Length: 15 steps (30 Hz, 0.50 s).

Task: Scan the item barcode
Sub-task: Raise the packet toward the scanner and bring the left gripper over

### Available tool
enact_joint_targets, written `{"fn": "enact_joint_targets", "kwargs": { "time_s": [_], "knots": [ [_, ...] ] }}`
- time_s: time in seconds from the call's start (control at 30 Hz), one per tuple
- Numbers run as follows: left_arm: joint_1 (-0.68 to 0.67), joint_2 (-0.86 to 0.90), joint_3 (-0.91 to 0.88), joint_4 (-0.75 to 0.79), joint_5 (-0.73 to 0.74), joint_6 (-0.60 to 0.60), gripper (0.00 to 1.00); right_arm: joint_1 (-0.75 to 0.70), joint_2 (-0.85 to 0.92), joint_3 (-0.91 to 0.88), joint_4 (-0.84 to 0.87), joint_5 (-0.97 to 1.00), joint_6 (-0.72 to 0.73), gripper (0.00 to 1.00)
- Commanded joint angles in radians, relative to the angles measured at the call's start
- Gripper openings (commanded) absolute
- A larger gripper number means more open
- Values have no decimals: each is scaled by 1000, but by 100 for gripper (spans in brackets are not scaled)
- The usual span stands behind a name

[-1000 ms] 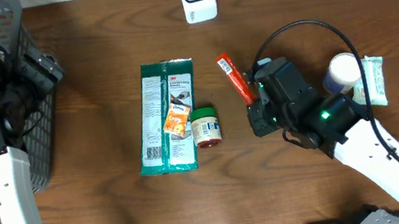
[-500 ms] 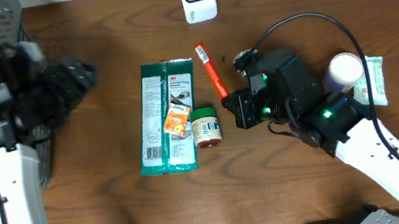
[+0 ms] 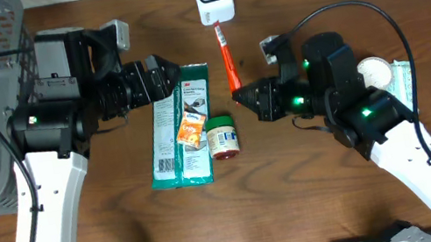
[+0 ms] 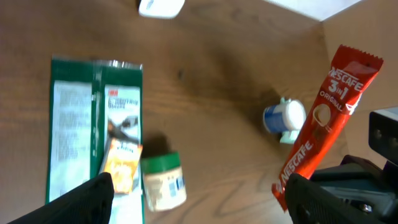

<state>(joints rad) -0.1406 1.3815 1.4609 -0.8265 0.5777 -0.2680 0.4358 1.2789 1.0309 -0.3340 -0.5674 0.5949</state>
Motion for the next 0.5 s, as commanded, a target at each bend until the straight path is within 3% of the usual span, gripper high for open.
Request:
{"fn": "enact_joint_targets", "kwargs": {
  "time_s": [0.0,0.37,0.47],
  "knots": [
    [-2,3,15,25,10,0,86,-4,-10,17,46,-36,90,1],
    [-92,5,15,125,16,-35,82,-2,-10,17,156,-36,198,1],
    [-137,5,15,165,13,10,76,-2,-10,17,169,-47,198,1]
  ]
}}
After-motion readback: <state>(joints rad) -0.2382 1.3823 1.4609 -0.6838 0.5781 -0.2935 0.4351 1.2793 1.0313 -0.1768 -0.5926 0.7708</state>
